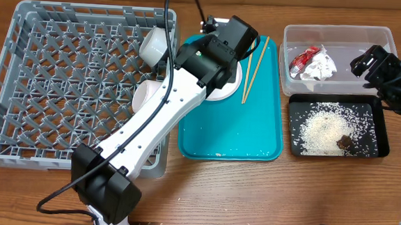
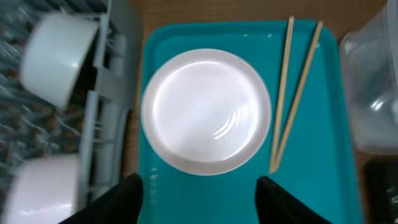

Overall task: Sort waste into correct bins and load items into the dishwasher
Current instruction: 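Move the left gripper back to the white plate on the tray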

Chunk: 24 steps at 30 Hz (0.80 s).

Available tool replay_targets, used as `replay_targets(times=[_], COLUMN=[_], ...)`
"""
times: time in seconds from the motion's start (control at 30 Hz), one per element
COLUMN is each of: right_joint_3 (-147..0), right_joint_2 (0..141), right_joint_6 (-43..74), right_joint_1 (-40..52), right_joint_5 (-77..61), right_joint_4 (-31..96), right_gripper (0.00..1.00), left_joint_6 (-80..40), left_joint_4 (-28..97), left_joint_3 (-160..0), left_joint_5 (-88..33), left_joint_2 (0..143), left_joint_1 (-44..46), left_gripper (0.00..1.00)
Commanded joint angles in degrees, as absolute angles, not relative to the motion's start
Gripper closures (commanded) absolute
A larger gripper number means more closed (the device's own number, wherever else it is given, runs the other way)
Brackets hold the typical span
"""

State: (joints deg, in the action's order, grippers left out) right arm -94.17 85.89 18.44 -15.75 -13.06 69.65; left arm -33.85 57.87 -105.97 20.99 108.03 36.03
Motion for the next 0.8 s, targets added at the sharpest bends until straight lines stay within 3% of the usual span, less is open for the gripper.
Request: replay_targets(times=[0.0,0.2,0.77], right_joint_3=[-94.96,-94.96,-94.96], right_joint_2=[85.60,85.60,85.60], right_joint_6=[18.70,18.70,18.70], right_joint_1=[-15.92,-15.92,-15.92], right_joint_5=[-12.64,-12.64,-12.64], right_joint_4=[69.30,69.30,69.30], right_gripper=[0.00,0.00,0.00], left_joint_6=[-51.51,-62.52,-66.94], left_joint_4=[56.29,56.75,53.56], left_joint_3=[-101.78,-99.09,-97.19], left_joint_5=[18.90,19.42,19.49], left_joint_2=[111.44,119.46,126.02], left_joint_1=[35.92,35.88,35.99], left_gripper=[0.39,0.47,0.62])
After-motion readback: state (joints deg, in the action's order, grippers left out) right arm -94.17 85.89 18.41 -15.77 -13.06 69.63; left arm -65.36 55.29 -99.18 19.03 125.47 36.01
